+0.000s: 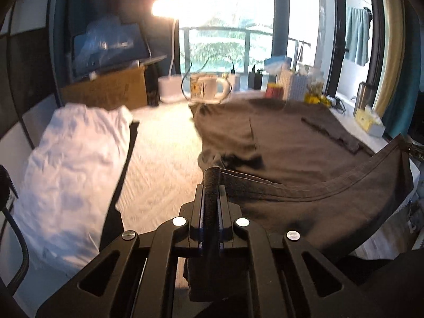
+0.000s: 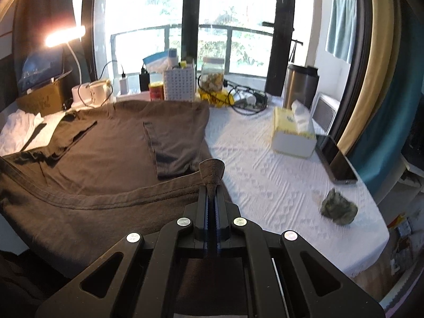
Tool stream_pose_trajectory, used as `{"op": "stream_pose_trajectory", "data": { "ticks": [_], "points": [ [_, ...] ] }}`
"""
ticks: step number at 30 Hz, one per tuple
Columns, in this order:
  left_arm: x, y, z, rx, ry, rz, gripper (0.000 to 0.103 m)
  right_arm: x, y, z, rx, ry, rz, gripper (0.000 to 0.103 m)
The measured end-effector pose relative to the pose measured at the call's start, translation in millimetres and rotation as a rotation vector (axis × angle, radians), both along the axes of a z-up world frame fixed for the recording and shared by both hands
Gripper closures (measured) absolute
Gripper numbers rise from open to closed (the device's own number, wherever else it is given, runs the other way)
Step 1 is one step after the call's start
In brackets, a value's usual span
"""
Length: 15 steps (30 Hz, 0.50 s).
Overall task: Fold small clothes
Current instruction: 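Grasp the hem with the right tool while the left tool grasps the hem, then lift the hem with both tools and fold it over toward the collar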
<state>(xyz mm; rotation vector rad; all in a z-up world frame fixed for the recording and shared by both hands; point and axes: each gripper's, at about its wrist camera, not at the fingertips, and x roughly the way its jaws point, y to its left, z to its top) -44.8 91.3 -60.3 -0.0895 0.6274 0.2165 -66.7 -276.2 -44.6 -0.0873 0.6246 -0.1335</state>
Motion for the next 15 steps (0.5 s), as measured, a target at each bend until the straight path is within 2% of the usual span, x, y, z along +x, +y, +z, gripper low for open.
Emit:
{"op": "stream_pose_trajectory", "data": {
  "ticks": [8,15],
  "points": [
    [4,6,22,-0.002,-0.034,0.003,0.097,12,-6,28,0.003,-0.063,-0.011,0.098],
    [6,6,32,-0.019,-0.025,0.013,0.097,33,-3,48,-0.006,-0.099,0.023,0.098]
  ]
}}
